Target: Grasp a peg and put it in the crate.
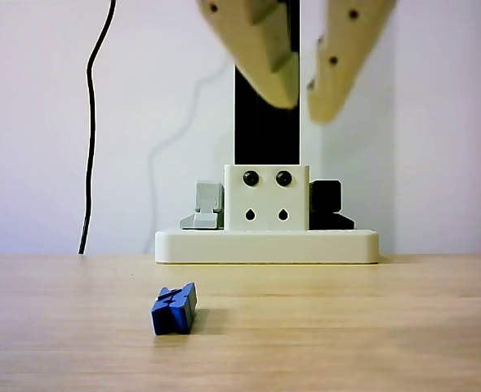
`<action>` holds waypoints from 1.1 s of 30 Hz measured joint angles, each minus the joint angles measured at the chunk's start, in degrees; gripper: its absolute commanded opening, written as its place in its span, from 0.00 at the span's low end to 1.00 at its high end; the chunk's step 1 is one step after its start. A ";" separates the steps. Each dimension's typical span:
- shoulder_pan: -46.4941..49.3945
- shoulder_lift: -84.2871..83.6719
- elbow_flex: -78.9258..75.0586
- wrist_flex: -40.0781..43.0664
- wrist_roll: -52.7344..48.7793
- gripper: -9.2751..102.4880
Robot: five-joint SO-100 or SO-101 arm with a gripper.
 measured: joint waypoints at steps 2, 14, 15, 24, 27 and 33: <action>-1.14 -3.34 0.00 -7.38 -2.11 0.08; -5.63 -16.35 0.70 -25.22 -0.88 0.15; -5.63 -17.31 0.70 -25.31 -0.97 0.18; -5.27 -22.41 0.70 -25.31 -1.05 0.25; -5.36 -22.68 0.70 -25.31 -1.05 0.25; -5.36 -23.73 0.44 -25.84 -1.05 0.25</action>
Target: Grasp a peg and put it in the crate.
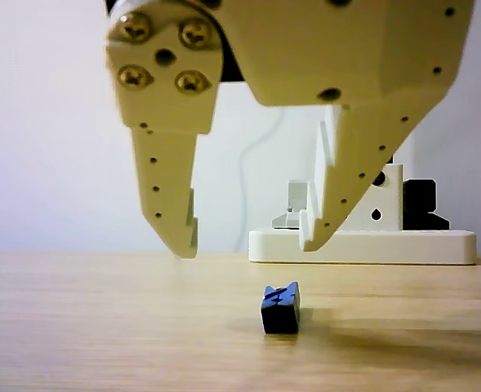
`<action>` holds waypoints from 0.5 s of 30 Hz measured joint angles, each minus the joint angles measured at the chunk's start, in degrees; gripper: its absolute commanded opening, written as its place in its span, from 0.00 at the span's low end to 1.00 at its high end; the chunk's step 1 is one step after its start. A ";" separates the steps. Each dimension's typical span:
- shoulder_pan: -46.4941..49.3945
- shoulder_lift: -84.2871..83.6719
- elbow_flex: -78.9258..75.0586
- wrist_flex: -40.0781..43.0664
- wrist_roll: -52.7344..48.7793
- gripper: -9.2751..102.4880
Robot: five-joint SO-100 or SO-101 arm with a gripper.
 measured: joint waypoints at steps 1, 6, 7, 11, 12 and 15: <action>0.00 -0.97 -0.44 -0.18 0.00 0.25; 0.88 -6.06 -4.31 -0.18 0.00 0.25; 0.97 -6.77 -5.10 -0.18 0.00 0.25; 0.97 -8.53 -6.68 -0.18 0.00 0.25; 0.97 -8.79 -6.86 -0.18 0.00 0.25; 0.97 -9.49 -6.86 -0.18 0.00 0.25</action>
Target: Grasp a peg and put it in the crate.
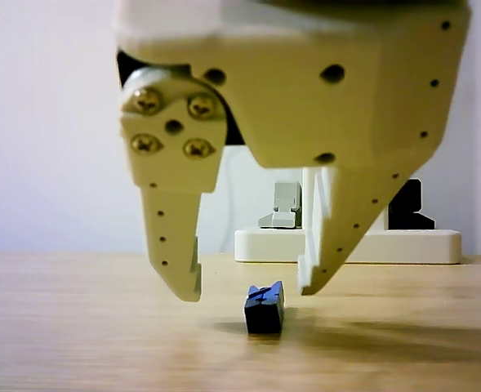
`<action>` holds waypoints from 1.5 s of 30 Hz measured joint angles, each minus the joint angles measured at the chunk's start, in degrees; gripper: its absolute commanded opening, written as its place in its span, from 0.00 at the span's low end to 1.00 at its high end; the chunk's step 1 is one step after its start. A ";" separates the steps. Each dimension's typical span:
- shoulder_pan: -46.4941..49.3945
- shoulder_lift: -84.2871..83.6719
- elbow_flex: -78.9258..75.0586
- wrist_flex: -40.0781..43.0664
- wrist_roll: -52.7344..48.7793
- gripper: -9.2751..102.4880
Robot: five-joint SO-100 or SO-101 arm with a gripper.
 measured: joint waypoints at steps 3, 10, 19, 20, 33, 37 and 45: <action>0.00 -0.53 0.00 0.00 0.00 0.25; 0.00 -0.53 0.00 0.00 0.00 0.25; 0.00 -0.53 0.00 0.00 0.00 0.09; 0.00 -0.53 0.00 0.00 0.00 0.07; 0.00 -0.53 0.00 0.00 5.36 0.08; 0.00 -0.09 0.00 0.00 7.82 0.08; 8.70 10.63 0.26 -6.33 12.04 0.08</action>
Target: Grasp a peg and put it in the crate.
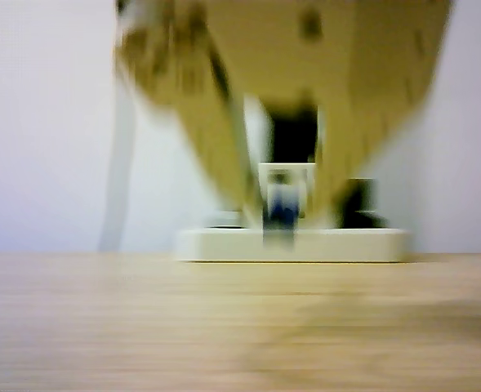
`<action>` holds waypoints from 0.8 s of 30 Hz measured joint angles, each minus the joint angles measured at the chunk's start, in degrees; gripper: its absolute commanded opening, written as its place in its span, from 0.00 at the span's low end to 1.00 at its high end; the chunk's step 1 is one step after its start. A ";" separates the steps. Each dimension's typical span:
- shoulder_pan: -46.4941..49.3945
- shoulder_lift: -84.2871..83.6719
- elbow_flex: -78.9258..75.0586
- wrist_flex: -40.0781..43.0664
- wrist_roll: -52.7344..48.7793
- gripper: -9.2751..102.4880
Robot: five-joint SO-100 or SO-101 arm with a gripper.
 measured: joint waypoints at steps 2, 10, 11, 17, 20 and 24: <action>2.37 2.64 1.58 -4.04 1.93 0.08; 10.72 7.82 11.07 -24.43 10.63 0.08; 11.69 8.09 11.95 -26.37 11.69 0.08; 18.72 8.70 15.73 -32.26 14.50 0.08; 21.45 8.70 16.79 -32.96 14.50 0.08; 23.73 8.70 18.02 -33.13 14.06 0.08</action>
